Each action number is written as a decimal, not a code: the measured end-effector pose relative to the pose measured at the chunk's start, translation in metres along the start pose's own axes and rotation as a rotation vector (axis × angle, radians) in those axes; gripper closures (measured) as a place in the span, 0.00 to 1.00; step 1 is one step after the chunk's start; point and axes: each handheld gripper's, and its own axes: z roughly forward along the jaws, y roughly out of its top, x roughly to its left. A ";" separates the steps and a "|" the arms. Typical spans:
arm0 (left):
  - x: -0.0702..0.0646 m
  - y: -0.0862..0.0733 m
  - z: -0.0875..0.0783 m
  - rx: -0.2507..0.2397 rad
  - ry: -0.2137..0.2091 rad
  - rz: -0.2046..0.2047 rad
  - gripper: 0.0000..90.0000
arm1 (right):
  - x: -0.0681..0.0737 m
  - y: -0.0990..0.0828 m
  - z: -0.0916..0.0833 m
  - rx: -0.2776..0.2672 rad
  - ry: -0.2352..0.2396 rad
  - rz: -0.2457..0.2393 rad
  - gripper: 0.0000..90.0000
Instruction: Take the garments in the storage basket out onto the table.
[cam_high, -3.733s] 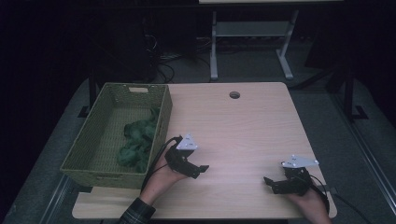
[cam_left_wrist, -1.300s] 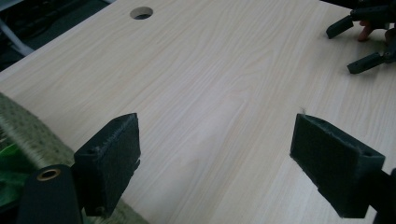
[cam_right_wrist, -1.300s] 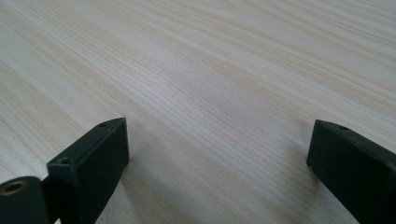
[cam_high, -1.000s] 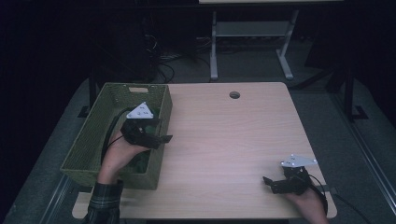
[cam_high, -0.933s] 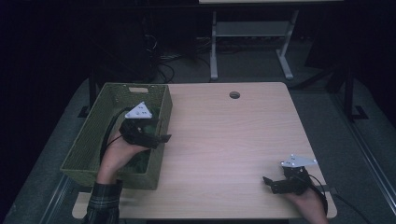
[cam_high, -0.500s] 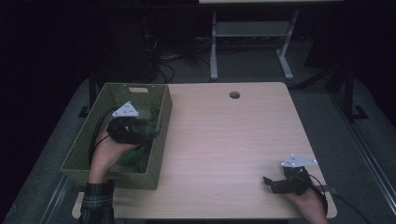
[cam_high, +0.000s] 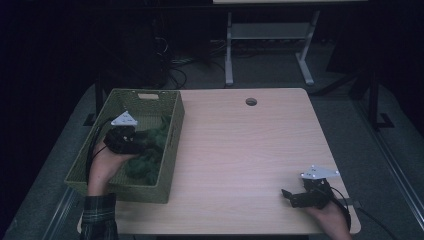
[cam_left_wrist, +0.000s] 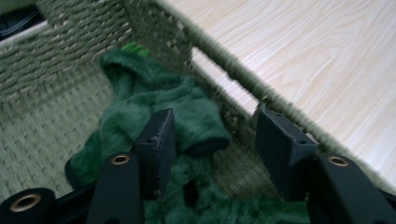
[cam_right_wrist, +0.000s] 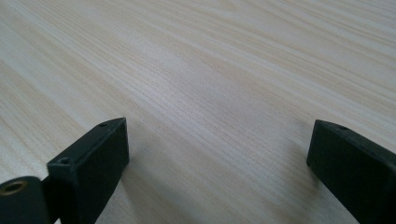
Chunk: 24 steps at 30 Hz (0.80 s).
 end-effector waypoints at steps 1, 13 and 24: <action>0.001 -0.002 0.002 0.002 0.000 -0.010 0.53 | 0.000 0.000 0.000 0.000 0.000 0.000 0.06; 0.013 -0.016 0.019 0.074 0.011 -0.018 0.54 | 0.000 0.000 0.000 0.000 0.000 0.000 0.06; 0.017 -0.026 0.042 0.168 0.026 -0.003 0.43 | 0.000 0.000 0.000 0.000 0.000 0.000 0.06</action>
